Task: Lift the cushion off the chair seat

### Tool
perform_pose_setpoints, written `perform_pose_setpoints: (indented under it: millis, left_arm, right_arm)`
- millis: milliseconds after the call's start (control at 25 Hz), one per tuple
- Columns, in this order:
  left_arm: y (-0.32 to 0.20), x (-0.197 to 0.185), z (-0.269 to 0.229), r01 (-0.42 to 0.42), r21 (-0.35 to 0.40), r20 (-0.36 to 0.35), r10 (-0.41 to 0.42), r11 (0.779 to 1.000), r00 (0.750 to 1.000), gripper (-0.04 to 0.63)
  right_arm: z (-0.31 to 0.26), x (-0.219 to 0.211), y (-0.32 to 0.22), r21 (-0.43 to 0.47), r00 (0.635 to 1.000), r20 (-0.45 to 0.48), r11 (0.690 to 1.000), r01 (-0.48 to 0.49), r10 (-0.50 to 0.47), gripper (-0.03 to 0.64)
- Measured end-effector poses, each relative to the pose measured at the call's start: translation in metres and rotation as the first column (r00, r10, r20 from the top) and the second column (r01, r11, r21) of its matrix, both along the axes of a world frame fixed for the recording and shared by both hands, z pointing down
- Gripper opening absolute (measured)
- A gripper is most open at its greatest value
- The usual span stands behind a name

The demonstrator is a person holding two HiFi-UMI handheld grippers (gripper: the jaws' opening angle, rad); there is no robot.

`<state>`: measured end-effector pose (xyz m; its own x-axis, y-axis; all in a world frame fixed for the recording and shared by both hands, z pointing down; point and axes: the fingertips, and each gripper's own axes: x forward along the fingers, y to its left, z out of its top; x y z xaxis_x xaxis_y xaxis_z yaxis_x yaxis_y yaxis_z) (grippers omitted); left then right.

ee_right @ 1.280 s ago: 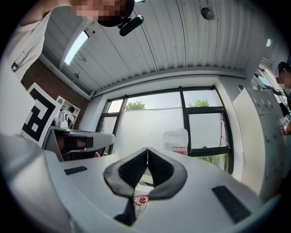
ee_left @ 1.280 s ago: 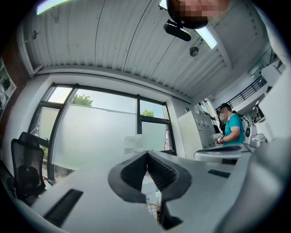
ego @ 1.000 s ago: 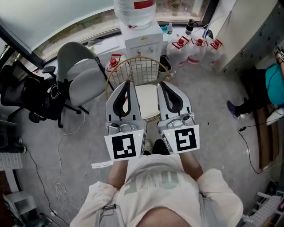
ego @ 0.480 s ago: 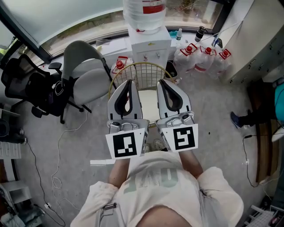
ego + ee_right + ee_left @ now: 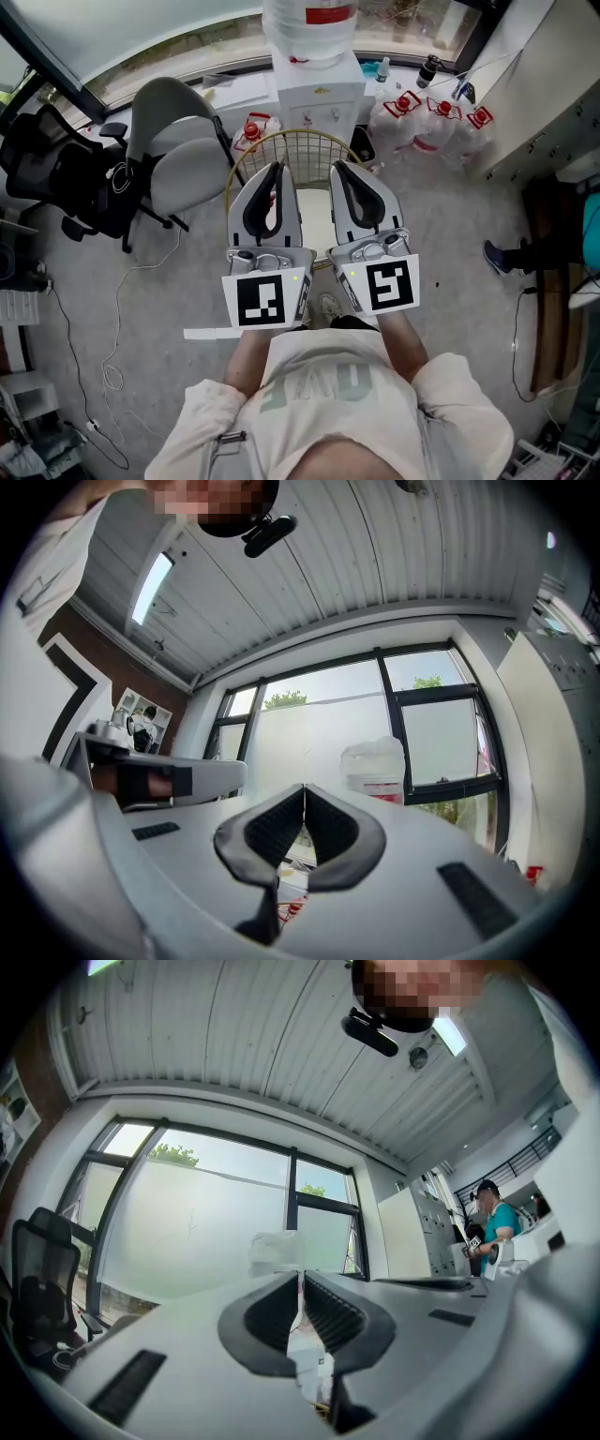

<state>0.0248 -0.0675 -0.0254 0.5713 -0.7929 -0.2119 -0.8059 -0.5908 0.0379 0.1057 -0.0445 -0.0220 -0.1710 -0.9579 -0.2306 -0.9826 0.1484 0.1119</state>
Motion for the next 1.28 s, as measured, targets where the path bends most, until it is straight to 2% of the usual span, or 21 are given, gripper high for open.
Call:
perform_pose_setpoints:
  millis: [200, 400, 480, 600, 840, 920, 1040, 1160, 1280]
  left_arm:
    - [-0.03, 0.0, 0.037, -0.007, -0.105, -0.049, 0.001, 0.994, 0.999, 0.015]
    - [-0.058, -0.012, 0.109, 0.002, -0.244, -0.095, -0.025, 0.97, 0.995, 0.032]
    - [-0.069, -0.017, 0.145, -0.023, -0.277, -0.121, -0.011, 0.961, 0.993, 0.079]
    - [-0.082, -0.026, 0.205, -0.064, -0.359, -0.186, -0.004, 0.931, 0.982, 0.141]
    - [-0.091, -0.047, 0.32, -0.087, -0.498, -0.281, -0.066, 0.863, 0.957, 0.176]
    - [-0.092, -0.055, 0.358, -0.115, -0.558, -0.354, -0.11, 0.822, 0.929, 0.204]
    - [-0.09, -0.069, 0.414, -0.167, -0.633, -0.473, -0.208, 0.756, 0.856, 0.218]
    - [-0.072, -0.081, 0.467, -0.196, -0.696, -0.525, -0.304, 0.691, 0.795, 0.221]
    - [-0.051, -0.083, 0.502, -0.246, -0.707, -0.572, -0.332, 0.663, 0.75, 0.236]
  right_arm:
    - [0.024, -0.002, -0.03, -0.061, 0.998, 0.027, 0.997, 0.051, -0.049, 0.017]
    - [0.081, -0.015, -0.063, -0.155, 0.994, -0.006, 0.982, 0.103, -0.105, 0.017]
    - [0.115, -0.024, -0.073, -0.182, 0.991, -0.027, 0.976, 0.123, -0.13, 0.017]
    - [0.177, -0.037, -0.083, -0.248, 0.987, -0.031, 0.958, 0.143, -0.156, 0.017]
    - [0.287, -0.058, -0.087, -0.402, 0.975, -0.008, 0.894, 0.198, -0.22, 0.017]
    - [0.315, -0.064, -0.085, -0.44, 0.97, -0.016, 0.873, 0.212, -0.243, 0.017]
    - [0.347, -0.068, -0.082, -0.485, 0.966, -0.004, 0.845, 0.223, -0.257, 0.017]
    - [0.367, -0.067, -0.073, -0.526, 0.966, 0.024, 0.818, 0.233, -0.259, 0.017]
    - [0.382, -0.063, -0.069, -0.551, 0.963, 0.032, 0.799, 0.24, -0.268, 0.017]
